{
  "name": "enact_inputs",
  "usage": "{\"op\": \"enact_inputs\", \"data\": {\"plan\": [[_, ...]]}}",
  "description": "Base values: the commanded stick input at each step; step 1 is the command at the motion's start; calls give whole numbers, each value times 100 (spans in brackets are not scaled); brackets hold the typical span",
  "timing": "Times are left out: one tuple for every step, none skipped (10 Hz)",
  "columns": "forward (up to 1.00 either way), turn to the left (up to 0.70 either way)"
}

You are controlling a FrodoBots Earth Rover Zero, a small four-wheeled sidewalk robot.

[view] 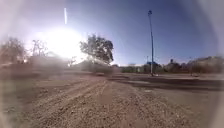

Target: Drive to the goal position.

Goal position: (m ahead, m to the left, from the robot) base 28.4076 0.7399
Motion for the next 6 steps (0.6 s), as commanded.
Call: {"op": "enact_inputs", "data": {"plan": [[50, 0], [50, 0], [50, 0], [50, 0], [50, 0], [50, 0]]}}
